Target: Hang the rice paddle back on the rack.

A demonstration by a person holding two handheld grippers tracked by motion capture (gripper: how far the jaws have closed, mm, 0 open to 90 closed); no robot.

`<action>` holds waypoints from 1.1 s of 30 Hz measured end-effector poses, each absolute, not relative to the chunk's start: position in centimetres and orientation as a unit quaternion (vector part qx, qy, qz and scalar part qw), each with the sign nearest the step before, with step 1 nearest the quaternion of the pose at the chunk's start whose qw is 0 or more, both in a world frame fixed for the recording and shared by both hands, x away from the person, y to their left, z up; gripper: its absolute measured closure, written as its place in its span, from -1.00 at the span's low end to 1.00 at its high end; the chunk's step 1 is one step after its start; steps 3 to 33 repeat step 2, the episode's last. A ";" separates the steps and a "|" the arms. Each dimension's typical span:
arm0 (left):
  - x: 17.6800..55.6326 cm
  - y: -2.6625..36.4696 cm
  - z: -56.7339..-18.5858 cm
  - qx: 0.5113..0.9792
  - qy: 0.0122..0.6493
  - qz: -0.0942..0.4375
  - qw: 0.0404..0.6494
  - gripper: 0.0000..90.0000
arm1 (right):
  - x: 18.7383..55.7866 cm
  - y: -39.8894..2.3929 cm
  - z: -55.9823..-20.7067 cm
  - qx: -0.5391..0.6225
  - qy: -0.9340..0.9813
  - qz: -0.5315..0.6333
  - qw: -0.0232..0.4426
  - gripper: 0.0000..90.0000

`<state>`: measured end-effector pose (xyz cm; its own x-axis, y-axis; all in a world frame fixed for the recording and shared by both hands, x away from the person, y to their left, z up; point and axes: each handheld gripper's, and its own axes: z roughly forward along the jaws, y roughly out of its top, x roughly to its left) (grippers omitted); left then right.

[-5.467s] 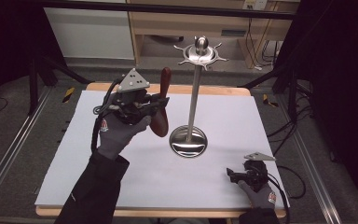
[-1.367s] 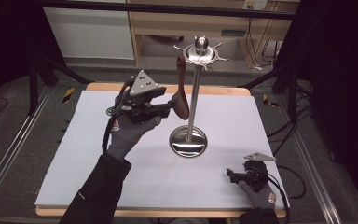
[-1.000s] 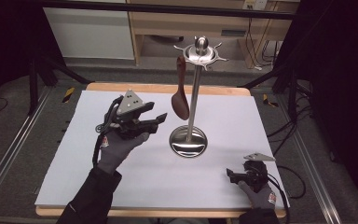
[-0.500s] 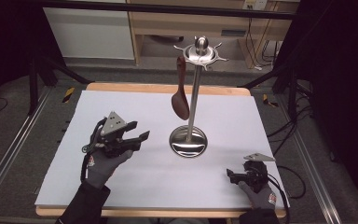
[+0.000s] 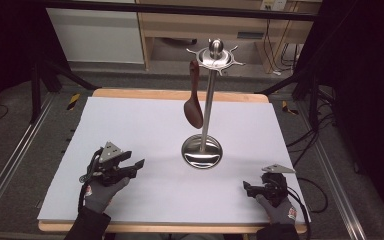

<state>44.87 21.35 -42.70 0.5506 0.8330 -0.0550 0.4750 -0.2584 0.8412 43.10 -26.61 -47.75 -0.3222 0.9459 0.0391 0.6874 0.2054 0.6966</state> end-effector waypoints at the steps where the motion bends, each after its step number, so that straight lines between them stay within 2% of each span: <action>1: 44.8 21.5 -43.0 0.767 0.430 0.206 0.430 -0.10 | 43.1 -26.6 -47.7 0.548 0.747 0.318 0.202 -0.75; 33: 44.8 21.8 -43.5 0.768 0.435 0.207 0.423 -0.10 | 43.1 -26.6 -47.7 0.548 0.747 0.318 0.201 -0.75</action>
